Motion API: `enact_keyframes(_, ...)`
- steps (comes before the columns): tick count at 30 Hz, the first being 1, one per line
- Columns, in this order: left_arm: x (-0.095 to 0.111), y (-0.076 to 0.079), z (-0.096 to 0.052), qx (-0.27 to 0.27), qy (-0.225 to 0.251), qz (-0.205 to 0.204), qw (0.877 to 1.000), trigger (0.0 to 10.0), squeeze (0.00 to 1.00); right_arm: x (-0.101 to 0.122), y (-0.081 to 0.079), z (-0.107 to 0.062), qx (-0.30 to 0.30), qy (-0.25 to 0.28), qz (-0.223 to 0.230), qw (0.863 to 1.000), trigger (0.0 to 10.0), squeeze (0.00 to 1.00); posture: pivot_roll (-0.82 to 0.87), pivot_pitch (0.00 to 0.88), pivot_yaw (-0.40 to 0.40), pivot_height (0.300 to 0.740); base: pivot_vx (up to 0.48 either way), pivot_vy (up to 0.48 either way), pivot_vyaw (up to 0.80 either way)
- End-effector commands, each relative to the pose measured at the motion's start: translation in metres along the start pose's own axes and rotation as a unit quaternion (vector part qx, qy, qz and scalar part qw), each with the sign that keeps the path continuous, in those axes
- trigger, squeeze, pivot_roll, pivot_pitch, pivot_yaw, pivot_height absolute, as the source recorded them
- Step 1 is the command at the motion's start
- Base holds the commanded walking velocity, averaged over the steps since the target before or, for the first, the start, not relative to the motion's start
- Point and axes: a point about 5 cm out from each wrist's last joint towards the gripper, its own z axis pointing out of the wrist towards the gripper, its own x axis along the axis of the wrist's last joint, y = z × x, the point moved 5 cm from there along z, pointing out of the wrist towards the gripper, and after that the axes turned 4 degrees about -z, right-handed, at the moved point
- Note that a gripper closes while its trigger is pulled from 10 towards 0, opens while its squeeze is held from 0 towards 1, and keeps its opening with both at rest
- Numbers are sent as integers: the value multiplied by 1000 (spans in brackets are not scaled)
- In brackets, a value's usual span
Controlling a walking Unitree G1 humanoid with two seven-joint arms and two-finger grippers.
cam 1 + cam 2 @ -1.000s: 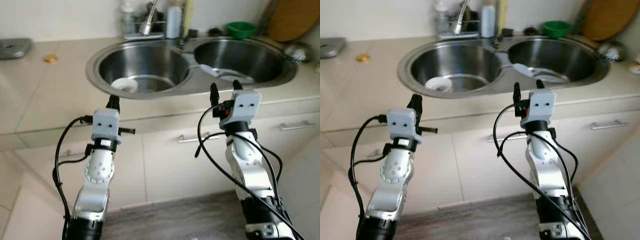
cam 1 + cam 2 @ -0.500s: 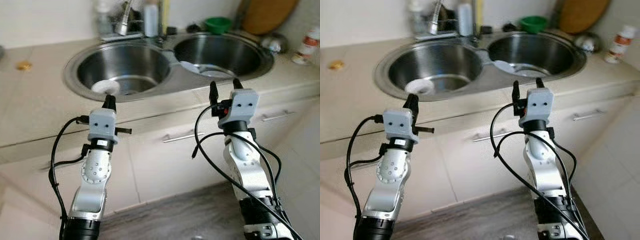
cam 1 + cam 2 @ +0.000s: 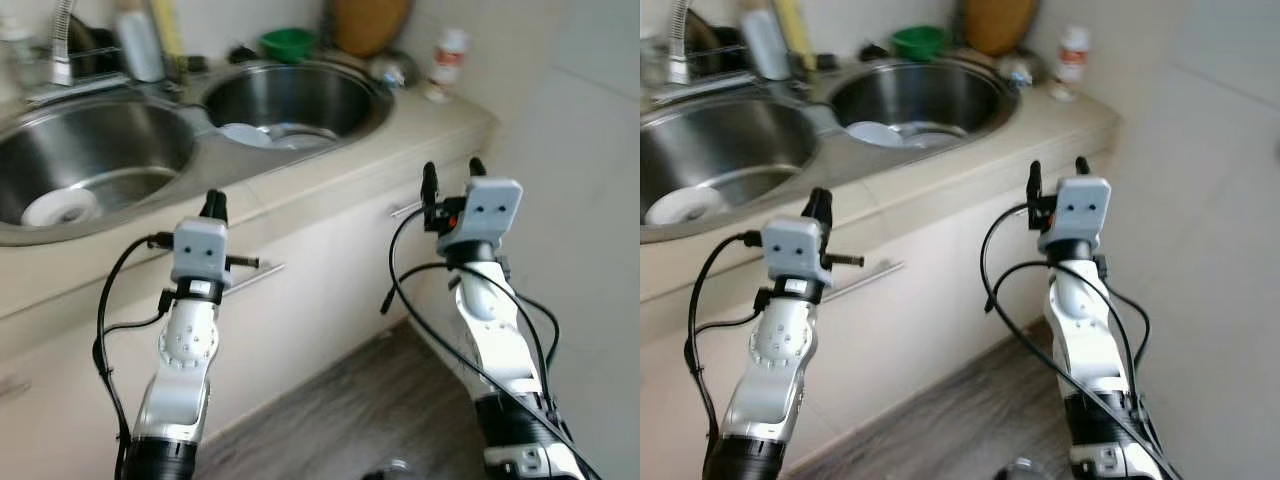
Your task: Kitchen organization
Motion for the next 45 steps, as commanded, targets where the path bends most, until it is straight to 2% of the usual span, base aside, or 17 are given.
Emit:
enact_keyframes(1,1,-2,0,-1,0,7,1000,10000,0,0,0,2,-8,-4,7,1000,10000,0,20,5,4,740,0,0,-800)
enact_keyframes(13,-2,-4,0,1,-5,9,1000,10000,0,-14,13,2,-38,-35,-1,999,10000,0,18,14,2,740,0,0,-800)
enact_keyframes(21,-4,-3,0,-2,-13,9,1000,10000,0,-19,15,3,-48,-47,-12,998,10000,0,16,14,4,740,0,-144,-798)
enact_keyframes(28,-5,-3,0,-2,-15,10,1000,10000,0,-32,18,1,-48,-77,-30,995,10000,0,16,16,3,740,0,0,-795)
enact_keyframes(30,-5,-4,0,1,-14,9,1000,10000,0,-35,13,1,-37,-85,-50,994,10000,0,17,19,0,740,0,-480,0)
enact_keyframes(34,-4,-3,0,0,-14,8,1000,10000,0,-39,11,0,-34,-93,-55,994,10000,0,17,20,1,740,0,-480,0)
enact_keyframes(40,-4,-3,0,0,-13,8,1000,10000,0,-43,13,-1,-38,-102,-56,992,10000,0,16,21,0,740,0,-410,0)
enact_keyframes(45,-4,-2,0,-1,-13,8,1000,10000,0,-43,14,-1,-43,-106,-49,992,10000,0,15,22,1,740,0,0,0)
